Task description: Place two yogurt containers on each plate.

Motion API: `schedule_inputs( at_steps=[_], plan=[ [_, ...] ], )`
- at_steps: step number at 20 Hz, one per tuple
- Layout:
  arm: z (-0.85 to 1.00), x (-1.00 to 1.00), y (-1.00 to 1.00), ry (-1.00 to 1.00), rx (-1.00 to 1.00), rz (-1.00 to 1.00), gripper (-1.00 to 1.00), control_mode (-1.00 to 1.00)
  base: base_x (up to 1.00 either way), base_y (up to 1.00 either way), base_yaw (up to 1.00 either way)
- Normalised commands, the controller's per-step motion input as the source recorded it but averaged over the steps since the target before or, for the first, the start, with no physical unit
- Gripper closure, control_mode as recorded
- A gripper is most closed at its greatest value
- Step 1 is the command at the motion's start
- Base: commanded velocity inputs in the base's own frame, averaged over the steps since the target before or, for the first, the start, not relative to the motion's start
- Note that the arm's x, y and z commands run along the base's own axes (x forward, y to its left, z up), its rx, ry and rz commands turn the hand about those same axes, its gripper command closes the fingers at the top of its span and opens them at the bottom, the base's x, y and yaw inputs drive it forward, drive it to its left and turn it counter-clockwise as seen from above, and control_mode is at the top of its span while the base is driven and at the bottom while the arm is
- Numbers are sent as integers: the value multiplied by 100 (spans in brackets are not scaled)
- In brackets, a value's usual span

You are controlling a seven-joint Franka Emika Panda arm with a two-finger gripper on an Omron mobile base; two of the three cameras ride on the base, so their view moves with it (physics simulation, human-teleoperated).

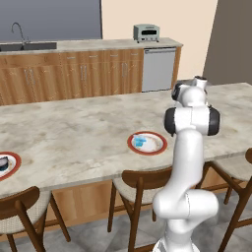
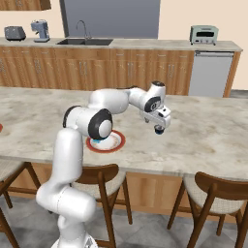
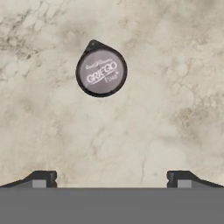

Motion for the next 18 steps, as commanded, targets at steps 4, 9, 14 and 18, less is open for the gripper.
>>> schedule_inputs(
  at_steps=[4,9,14,18],
  plan=[
    [-39,28,-4,0,0,10,-100,-100,0,0,0],
    [-20,10,-12,0,0,2,-100,-100,0,0,0],
    [-17,4,0,-8,0,0,-100,-100,0,0,0],
    [-15,11,0,-12,0,0,-100,-100,0,0,0]
  ],
)
